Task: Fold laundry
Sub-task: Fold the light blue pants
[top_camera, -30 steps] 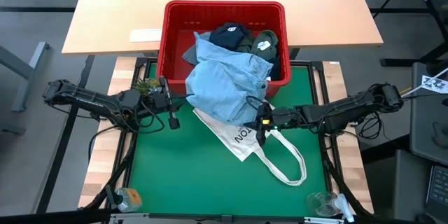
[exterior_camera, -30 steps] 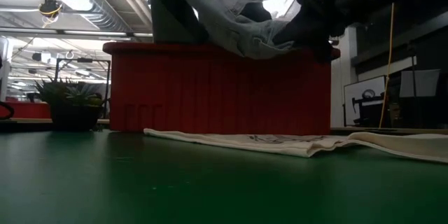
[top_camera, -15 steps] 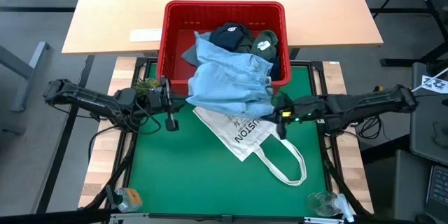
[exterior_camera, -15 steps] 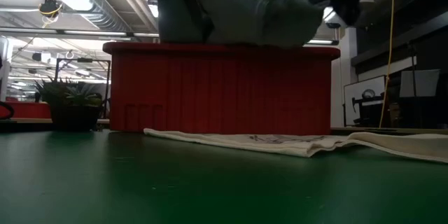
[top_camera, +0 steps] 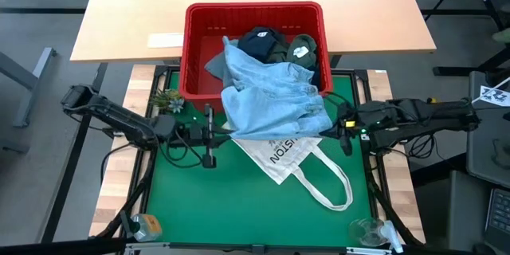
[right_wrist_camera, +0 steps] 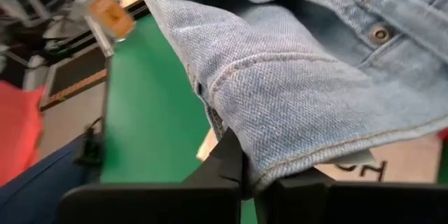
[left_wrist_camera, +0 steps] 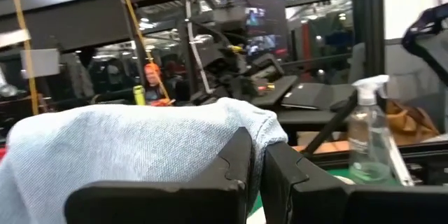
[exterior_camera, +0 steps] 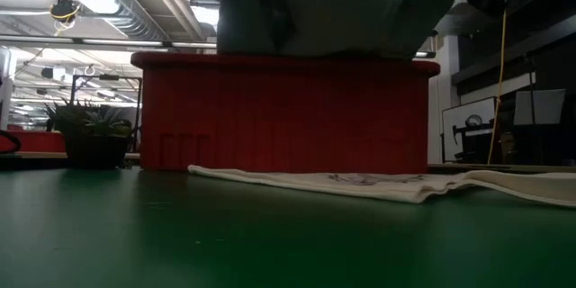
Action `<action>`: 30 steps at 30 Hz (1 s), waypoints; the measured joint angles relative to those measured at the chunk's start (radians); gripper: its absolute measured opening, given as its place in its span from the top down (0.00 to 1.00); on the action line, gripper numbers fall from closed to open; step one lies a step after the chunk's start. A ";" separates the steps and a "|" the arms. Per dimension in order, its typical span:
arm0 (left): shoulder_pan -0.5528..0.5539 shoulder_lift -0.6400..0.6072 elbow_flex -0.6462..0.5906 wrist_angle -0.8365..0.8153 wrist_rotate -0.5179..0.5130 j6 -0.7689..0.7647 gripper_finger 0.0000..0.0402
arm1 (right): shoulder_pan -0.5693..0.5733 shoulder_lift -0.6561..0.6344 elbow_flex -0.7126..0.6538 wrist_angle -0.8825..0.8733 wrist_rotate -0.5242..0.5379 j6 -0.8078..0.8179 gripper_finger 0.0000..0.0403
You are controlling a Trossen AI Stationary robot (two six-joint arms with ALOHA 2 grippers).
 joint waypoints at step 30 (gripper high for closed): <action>-0.040 0.117 0.179 -0.433 0.002 -0.391 0.97 | -0.001 -0.166 0.000 -0.207 -0.083 -0.054 0.97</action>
